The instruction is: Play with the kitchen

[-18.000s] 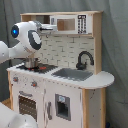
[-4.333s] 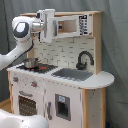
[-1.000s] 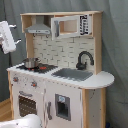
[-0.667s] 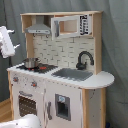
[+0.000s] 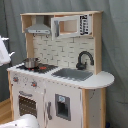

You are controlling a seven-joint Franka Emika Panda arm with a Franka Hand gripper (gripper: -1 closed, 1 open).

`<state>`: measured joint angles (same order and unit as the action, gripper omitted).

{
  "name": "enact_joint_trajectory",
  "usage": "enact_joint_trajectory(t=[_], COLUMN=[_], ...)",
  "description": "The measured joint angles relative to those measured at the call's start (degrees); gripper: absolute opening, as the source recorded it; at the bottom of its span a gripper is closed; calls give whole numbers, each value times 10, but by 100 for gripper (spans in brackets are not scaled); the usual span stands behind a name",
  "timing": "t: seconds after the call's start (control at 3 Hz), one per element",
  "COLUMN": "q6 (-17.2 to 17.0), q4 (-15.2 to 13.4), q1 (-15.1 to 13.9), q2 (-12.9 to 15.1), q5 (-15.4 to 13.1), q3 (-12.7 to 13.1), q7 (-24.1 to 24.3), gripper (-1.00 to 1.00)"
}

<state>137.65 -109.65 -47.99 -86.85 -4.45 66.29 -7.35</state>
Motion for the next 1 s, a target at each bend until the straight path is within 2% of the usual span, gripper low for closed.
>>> enact_joint_trajectory(t=[1.0], q6=[34], q4=[-82], q1=[88], q2=[0], q5=[-67], q3=[58], q7=[162], gripper=[100])
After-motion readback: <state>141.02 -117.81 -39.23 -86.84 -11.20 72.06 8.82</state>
